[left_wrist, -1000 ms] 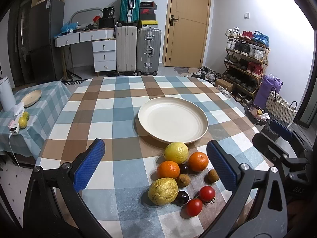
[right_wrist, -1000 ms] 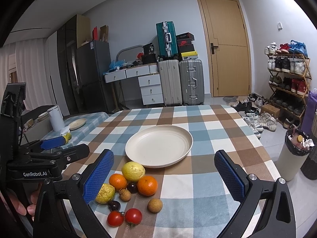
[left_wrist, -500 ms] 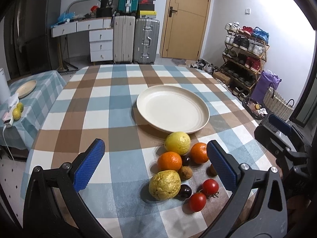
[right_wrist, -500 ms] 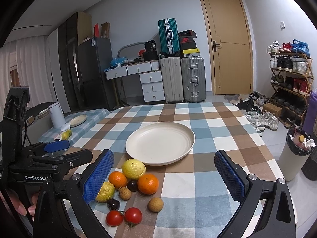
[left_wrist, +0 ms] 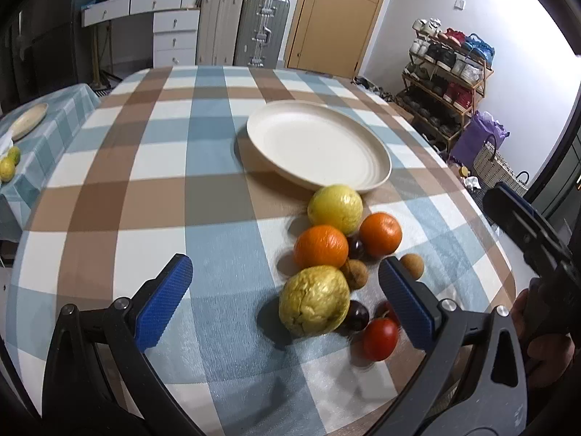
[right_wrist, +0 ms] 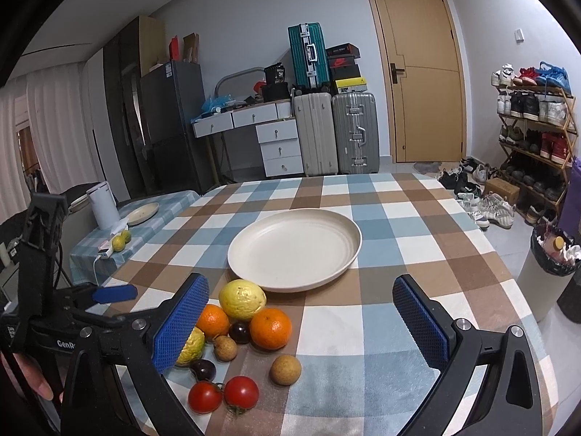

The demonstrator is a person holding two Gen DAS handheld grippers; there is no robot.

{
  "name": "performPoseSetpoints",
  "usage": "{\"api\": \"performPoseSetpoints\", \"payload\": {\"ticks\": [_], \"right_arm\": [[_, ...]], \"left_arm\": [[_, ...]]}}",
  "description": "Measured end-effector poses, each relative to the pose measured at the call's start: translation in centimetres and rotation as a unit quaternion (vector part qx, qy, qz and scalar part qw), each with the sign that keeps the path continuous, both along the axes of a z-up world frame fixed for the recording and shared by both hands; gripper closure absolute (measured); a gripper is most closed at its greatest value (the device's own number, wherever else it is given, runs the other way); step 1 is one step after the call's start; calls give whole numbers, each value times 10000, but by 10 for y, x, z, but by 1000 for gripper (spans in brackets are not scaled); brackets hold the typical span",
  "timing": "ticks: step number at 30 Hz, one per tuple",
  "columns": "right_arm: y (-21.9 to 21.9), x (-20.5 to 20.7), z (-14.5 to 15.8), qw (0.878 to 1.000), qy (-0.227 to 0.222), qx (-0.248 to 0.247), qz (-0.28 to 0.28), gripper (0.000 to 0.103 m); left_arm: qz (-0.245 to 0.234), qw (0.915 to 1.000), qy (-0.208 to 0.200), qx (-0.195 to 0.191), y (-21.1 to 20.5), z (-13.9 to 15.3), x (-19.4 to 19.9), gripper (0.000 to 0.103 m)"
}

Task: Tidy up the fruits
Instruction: 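Lower the left tool and grasp the wrinkled yellow fruit, then grasp the yellow lemon with the right tool while the left tool holds the wrinkled fruit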

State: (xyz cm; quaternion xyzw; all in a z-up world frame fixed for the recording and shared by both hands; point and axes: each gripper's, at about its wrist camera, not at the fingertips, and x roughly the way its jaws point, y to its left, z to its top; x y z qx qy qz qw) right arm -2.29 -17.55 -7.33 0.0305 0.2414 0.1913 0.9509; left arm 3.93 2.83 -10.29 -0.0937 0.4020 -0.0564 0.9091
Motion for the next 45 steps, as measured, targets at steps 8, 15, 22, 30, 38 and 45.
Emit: {"api": "performPoseSetpoints", "payload": {"ticks": [8, 15, 22, 30, 38, 45], "right_arm": [[3, 6, -8, 10000, 91, -8, 7, 0], [3, 7, -12, 9999, 150, -6, 8, 0], [2, 7, -14, 9998, 186, -1, 4, 0], [2, 7, -16, 9998, 202, -15, 7, 0], [4, 9, -17, 9994, 309, 82, 142, 0], [19, 33, -19, 9931, 878, 301, 716, 0]], "left_arm": [[-185, 9985, 310, -405, 4, -18, 3, 6], [-458, 9938, 612, -805, 2, -33, 10, 22], [-657, 9911, 588, -993, 0, -37, 9, 43], [-788, 9880, 504, -1230, 3, -37, 4, 59], [-788, 9896, 153, -1196, 16, -18, -5, 59], [-620, 9913, -134, -1157, 39, -3, -6, 59]]}}
